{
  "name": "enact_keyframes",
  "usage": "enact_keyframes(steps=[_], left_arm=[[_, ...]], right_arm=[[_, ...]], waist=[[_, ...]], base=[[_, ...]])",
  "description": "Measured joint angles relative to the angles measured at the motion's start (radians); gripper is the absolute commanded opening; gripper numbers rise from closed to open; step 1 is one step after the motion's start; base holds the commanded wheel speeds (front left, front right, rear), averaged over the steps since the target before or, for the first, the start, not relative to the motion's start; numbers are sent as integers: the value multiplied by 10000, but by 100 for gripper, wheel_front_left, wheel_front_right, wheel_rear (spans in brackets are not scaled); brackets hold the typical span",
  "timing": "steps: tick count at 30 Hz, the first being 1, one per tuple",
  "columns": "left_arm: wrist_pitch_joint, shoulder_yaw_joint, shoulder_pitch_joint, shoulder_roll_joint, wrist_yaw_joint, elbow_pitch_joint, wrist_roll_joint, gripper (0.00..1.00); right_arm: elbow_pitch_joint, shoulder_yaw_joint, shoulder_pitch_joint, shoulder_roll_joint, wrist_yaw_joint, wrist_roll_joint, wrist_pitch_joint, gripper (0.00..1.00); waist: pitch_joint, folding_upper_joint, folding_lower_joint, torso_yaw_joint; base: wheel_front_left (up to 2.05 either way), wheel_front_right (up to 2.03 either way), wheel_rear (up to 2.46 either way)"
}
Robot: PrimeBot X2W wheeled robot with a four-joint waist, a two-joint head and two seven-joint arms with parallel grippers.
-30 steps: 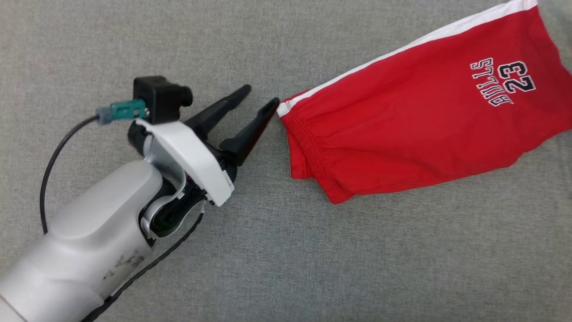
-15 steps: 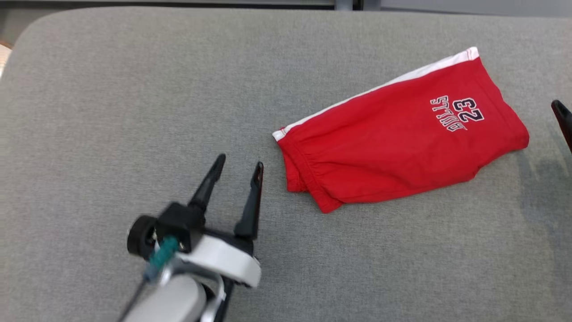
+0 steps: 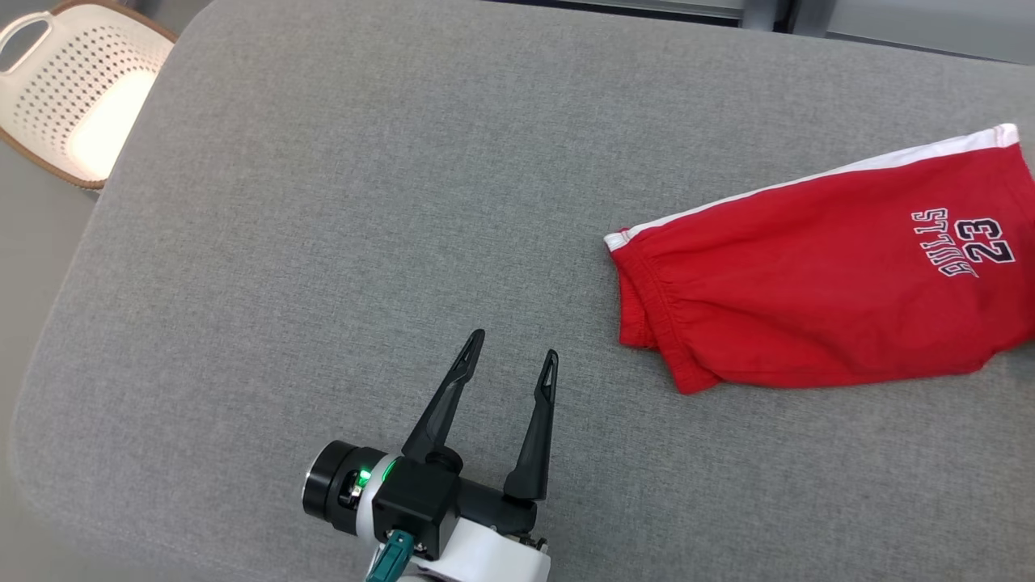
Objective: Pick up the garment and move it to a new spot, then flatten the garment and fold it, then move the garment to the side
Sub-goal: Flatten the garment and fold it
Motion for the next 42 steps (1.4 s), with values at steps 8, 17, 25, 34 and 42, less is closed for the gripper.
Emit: enact_keyframes(steps=[8, 17, 25, 34, 42], left_arm=[[0, 502, 201, -420, -750, 203, 546, 100], [0, 834, 302, -591, -1241, 378, 817, 100], [0, 1066, 302, -627, -1544, 533, 1028, 100], [-2, 1273, 308, -640, -1722, 704, 1181, 100], [0, 1331, 306, -648, -1881, 876, 1248, 100]], right_arm=[[1064, 270, -435, 128, 0, -63, 1133, 100], [955, 424, -581, 326, 12, 297, 1540, 0], [439, 715, -567, 345, 12, 274, 945, 0], [128, 918, -523, -320, 10, 109, 612, 0], [-132, 1162, -1201, -721, 8, -848, 610, 0]], waist=[[272, 0, 0, 413], [410, 0, 0, 306], [317, 0, 0, -331], [24, 0, 0, -1319], [-210, 0, 0, -1990]], base=[[0, 0, 0], [0, 0, 0], [0, 0, 0], [0, 0, 0], [0, 0, 0]])
